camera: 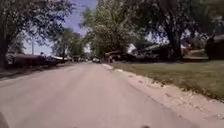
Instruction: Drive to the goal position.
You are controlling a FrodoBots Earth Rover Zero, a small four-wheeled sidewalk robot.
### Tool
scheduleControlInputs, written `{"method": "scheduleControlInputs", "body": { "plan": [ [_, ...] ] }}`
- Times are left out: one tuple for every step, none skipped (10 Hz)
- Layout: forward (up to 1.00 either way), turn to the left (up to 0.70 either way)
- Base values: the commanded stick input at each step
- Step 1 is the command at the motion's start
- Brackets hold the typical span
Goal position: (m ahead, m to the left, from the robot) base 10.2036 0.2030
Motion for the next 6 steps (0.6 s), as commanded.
{"method": "scheduleControlInputs", "body": {
  "plan": [
    [0.70,0.00],
    [0.70,0.00],
    [0.70,0.00],
    [0.70,0.00],
    [0.70,0.00],
    [0.70,0.00]
  ]
}}
